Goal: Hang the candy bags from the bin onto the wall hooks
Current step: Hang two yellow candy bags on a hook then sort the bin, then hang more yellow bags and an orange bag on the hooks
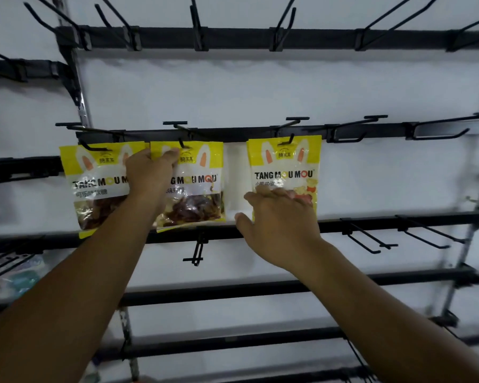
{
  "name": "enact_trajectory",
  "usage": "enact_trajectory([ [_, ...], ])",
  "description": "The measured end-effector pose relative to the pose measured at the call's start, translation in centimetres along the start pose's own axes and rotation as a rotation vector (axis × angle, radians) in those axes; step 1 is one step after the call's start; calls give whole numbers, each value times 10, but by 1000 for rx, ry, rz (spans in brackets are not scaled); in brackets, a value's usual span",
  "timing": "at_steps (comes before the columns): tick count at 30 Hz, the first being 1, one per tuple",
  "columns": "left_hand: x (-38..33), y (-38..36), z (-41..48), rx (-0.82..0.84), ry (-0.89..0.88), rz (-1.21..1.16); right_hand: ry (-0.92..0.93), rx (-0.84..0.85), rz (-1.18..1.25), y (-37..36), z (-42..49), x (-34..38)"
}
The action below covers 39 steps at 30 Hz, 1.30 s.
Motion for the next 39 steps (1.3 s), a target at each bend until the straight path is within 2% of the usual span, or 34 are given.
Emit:
enact_trajectory([
  [7, 6, 3, 9, -62, -55, 107, -20, 20, 11, -3, 2, -4],
  [13, 15, 14, -6, -103, -213, 211, -16, 46, 46, -13, 0, -4],
  [19, 36, 33, -49, 63, -551, 679, -20, 107, 59, -31, -4, 2],
  [23, 60, 42, -87, 200, -700, 1033, -18, 159, 71, -48, -11, 7],
  [29, 102, 68, -143, 236, -846, 1198, -10, 252, 9, -85, -37, 14],
  [31, 117, 74, -158, 263, -874, 1228, 17, 246, -32, -97, -49, 17],
  [34, 142, 82, -176, 345, -824, 1281, 49, 267, -16, -117, -68, 24],
  [39, 186, 95, -203, 480, -713, 1343, 16, 437, 51, -163, -104, 26],
])
Point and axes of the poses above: each hand's wrist, its own z-axis towards the middle knuckle, its own y-axis out of the back of the hand, x = y × z, the point moved 1 cm from there along z, towards the middle knuckle
